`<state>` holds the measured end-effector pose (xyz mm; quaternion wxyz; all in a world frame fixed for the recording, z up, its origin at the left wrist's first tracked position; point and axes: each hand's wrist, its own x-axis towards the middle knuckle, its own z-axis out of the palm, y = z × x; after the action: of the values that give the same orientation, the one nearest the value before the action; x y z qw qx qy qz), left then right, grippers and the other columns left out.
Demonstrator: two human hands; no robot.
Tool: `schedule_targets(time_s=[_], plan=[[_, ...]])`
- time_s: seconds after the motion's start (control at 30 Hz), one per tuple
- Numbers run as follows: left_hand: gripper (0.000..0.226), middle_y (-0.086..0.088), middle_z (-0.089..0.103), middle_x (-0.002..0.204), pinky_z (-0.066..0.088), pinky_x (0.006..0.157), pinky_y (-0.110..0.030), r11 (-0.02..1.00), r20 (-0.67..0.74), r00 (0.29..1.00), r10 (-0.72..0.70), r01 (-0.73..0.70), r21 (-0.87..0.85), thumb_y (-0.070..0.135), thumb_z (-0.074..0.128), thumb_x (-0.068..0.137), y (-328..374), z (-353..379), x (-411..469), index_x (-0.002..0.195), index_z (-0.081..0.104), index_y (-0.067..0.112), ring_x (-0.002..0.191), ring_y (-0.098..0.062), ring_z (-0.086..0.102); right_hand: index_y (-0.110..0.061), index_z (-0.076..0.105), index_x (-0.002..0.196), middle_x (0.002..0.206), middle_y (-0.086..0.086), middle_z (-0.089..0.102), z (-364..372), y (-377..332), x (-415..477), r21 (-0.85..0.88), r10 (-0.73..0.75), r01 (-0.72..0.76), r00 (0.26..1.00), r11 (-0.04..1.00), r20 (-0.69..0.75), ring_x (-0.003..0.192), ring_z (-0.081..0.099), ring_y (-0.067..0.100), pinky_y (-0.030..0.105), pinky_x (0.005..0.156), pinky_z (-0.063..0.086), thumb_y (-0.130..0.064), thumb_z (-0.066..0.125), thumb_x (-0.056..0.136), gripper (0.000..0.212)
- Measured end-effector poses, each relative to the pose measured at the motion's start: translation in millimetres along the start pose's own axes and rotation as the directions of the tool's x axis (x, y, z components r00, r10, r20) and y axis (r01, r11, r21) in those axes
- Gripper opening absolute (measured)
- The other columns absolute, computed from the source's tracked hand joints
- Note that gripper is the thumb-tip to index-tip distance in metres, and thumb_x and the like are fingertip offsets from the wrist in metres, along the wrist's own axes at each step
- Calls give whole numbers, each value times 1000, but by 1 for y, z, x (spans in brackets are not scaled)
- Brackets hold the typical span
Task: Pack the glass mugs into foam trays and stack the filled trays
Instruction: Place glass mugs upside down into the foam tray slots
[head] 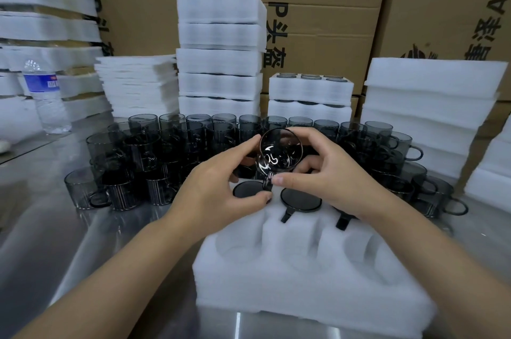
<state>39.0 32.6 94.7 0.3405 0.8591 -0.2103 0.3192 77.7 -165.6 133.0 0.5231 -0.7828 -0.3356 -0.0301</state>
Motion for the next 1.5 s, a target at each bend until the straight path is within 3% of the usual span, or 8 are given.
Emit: schedule_targets(time_s=[0.13, 0.37, 0.5, 0.77, 0.9, 1.03, 1.23, 1.5], plan=[[62, 15, 66, 113, 56, 78, -35, 993, -31, 999, -17, 13, -117, 49, 61, 70, 1, 2, -2, 129, 42, 46, 92, -12, 68, -51, 54, 102, 100, -30, 59, -4, 6, 0, -41, 47, -50, 997, 998, -58, 60, 57, 6, 23, 61, 49, -58, 76, 51, 56], [41, 17, 68, 79, 44, 56, -13, 982, -45, 994, -95, 86, -166, 33, 49, 85, 2, 1, 1, 117, 47, 59, 55, -3, 54, -59, 55, 102, 89, -13, 64, -4, 5, 1, -53, 64, -66, 997, 996, -51, 66, 62, 8, 23, 64, 53, -61, 78, 50, 57], [44, 1, 72, 99, 54, 84, -41, 965, -64, 984, -166, 148, -215, 25, 44, 90, 1, 0, 4, 113, 50, 61, 85, -24, 68, -50, 61, 106, 92, 0, 64, -6, 3, -1, 25, 34, -34, 999, 999, -6, 81, 68, 24, 39, 81, 55, -48, 83, 52, 58], [53, 9, 74, 87, 52, 75, -15, 899, 15, 977, -213, 202, -389, -10, 40, 95, 2, -9, 10, 111, 60, 36, 84, -4, 68, -44, 65, 105, 104, -11, 66, -14, -19, -9, 80, -22, 6, 979, 997, 202, 78, 68, 12, 26, 77, 55, -24, 84, 61, 52], [50, 15, 73, 100, 54, 82, -22, 884, 136, 967, -215, 252, -394, -14, 46, 91, 10, -11, 7, 117, 64, 24, 97, -5, 67, -49, 65, 111, 108, -15, 62, -13, -31, -14, -41, -61, 78, 948, 996, 313, 90, 68, 12, 26, 85, 55, -31, 81, 65, 52], [47, 7, 73, 105, 50, 90, -55, 856, 251, 941, -228, 317, -409, -8, 54, 91, 14, -13, 7, 114, 65, 31, 105, -29, 66, -38, 71, 108, 106, -17, 61, -12, -35, -16, -45, -29, 51, 914, 998, 404, 92, 67, 12, 23, 87, 52, -19, 82, 70, 44], [39, 3, 72, 107, 51, 86, -23, 870, 326, 927, -184, 308, -386, 7, 66, 83, 14, -20, 7, 121, 64, 14, 102, -13, 67, -23, 74, 97, 100, -6, 68, -8, -36, -17, 7, 2, -5, 903, 1000, 429, 89, 68, 23, 38, 88, 55, -10, 84, 67, 34], [52, 23, 67, 105, 40, 74, -5, 939, 282, 925, -255, 307, -156, 51, 72, 59, -2, -30, 12, 109, 59, 50, 94, 8, 55, -23, 71, 78, 88, 11, 65, 7, -37, -19, 22, -30, 24, 932, 999, 361, 80, 64, 28, 46, 81, 54, -25, 85, 63, 21]])
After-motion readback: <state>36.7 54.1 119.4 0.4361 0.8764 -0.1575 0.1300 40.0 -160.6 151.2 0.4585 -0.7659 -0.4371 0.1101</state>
